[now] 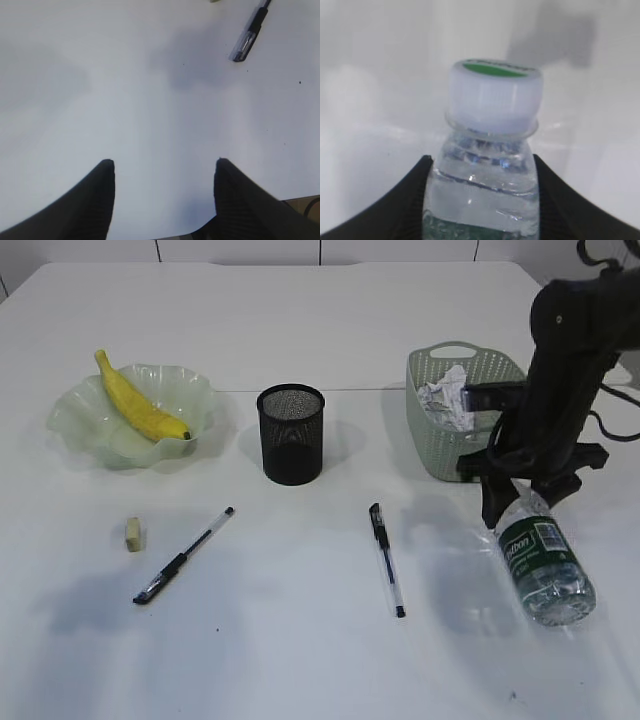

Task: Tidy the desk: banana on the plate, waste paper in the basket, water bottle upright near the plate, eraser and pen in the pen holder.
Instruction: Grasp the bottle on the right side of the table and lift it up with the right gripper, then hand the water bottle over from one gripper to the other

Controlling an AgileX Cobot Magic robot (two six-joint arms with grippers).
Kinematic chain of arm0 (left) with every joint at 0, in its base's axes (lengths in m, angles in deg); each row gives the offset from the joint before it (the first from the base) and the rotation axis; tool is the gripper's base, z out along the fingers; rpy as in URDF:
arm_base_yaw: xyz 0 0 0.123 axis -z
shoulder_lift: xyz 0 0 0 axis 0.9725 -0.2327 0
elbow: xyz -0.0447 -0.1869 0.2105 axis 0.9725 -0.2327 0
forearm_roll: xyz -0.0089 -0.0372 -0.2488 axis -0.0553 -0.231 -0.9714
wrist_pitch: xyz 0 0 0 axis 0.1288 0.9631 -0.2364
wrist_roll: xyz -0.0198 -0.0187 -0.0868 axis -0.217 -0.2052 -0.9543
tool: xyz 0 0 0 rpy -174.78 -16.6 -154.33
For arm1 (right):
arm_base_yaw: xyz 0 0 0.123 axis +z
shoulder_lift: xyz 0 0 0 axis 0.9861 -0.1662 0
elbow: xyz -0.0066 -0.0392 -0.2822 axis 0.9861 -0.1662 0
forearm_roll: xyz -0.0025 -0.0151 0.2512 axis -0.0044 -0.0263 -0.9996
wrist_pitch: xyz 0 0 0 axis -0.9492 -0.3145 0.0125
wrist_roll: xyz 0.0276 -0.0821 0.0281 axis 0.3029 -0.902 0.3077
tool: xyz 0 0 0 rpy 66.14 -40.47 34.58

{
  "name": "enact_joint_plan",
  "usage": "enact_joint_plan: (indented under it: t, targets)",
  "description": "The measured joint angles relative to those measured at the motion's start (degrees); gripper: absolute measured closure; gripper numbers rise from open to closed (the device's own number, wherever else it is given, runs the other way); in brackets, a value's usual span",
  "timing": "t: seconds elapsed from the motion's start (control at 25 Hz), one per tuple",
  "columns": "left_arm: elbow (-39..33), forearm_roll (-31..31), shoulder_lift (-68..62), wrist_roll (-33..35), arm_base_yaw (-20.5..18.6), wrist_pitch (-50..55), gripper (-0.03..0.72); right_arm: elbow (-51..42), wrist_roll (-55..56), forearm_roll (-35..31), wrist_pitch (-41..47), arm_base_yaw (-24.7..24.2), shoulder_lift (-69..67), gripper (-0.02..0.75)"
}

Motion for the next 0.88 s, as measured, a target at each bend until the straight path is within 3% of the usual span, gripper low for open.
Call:
enact_joint_plan:
  t: [0.32,0.6,0.88]
  targets:
    - [0.0,0.0,0.0,0.0,0.0,0.0,0.256,-4.9,-1.5,-1.4,-2.5,0.2,10.6,0.358]
    - [0.0,0.0,0.0,0.0,0.0,0.0,0.256,-24.7,-4.5,-4.5,-13.2,0.2,25.4,0.358]
    - [0.0,0.0,0.0,0.0,0.0,-0.3,0.256,-43.0,-14.0,-12.2,-23.5,0.2,42.0,0.358]
